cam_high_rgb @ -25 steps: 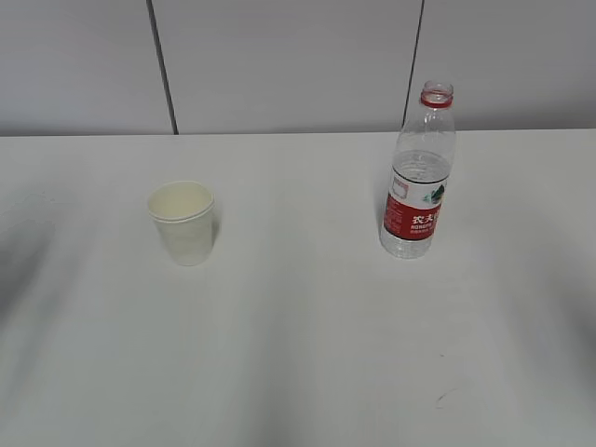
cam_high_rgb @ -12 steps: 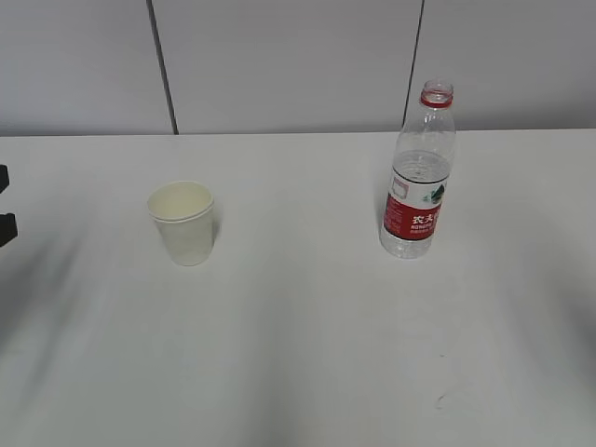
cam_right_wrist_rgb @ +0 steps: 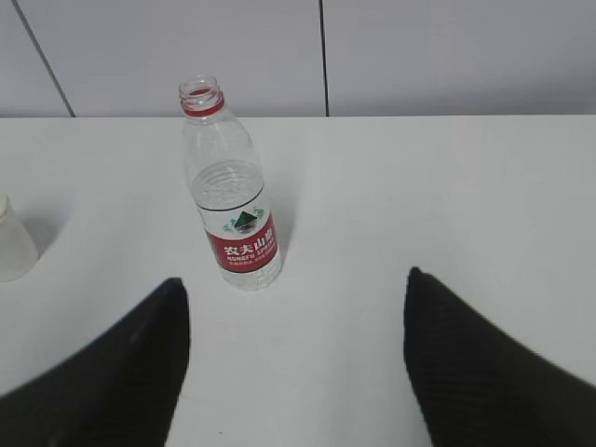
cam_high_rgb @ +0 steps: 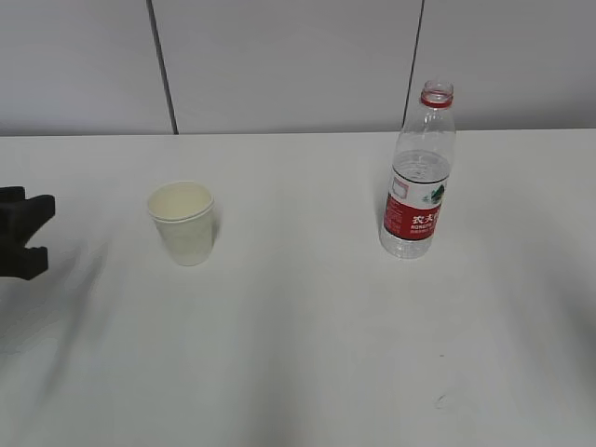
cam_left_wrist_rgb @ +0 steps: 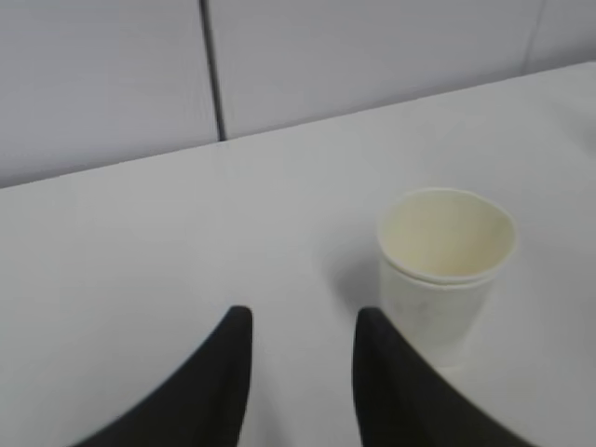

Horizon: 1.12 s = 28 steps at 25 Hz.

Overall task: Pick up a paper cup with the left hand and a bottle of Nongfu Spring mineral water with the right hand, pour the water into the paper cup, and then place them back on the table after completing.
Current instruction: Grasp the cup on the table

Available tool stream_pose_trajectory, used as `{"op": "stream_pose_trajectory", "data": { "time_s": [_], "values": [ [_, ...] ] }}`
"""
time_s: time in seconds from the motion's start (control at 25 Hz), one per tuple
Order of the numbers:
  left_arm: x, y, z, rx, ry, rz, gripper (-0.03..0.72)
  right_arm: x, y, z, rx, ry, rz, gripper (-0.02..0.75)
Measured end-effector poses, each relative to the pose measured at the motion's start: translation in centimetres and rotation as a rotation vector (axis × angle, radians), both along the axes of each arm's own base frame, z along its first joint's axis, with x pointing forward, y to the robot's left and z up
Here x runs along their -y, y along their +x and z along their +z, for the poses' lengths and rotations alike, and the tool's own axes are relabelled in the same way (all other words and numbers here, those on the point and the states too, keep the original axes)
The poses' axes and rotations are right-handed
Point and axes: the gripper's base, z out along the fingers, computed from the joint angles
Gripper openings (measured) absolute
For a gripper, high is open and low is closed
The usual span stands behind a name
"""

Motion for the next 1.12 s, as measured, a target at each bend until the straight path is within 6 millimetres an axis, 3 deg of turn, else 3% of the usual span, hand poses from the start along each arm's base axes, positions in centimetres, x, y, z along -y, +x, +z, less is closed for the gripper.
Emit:
{"op": "stream_pose_trajectory", "data": {
  "time_s": [0.16, 0.28, 0.36, 0.48, 0.76, 1.12],
  "values": [
    [0.5, 0.5, -1.3, -0.004, -0.042, -0.052, 0.268, 0.0, 0.0, 0.0, 0.0, 0.0, 0.0, 0.531],
    [0.8, 1.0, -2.2, 0.009, -0.09, -0.075, 0.412, 0.0, 0.0, 0.0, 0.001, 0.0, 0.0, 0.531],
    [1.0, 1.2, -3.0, 0.013, -0.126, -0.089, 0.554, 0.0, 0.0, 0.0, 0.002, 0.0, 0.0, 0.531],
    [1.1, 1.6, -4.5, -0.008, -0.165, -0.098, 0.652, 0.0, 0.1, 0.1, 0.016, 0.002, -0.001, 0.531],
    [1.5, 2.4, -8.4, -0.133, -0.147, -0.15, 0.652, 0.0, 0.1, 0.3, 0.03, 0.003, -0.002, 0.531],
    [2.2, 5.3, -9.5, -0.1, -0.12, -0.214, 0.627, 0.0, 0.1, 0.3, 0.03, 0.002, -0.002, 0.531]
  ]
}}
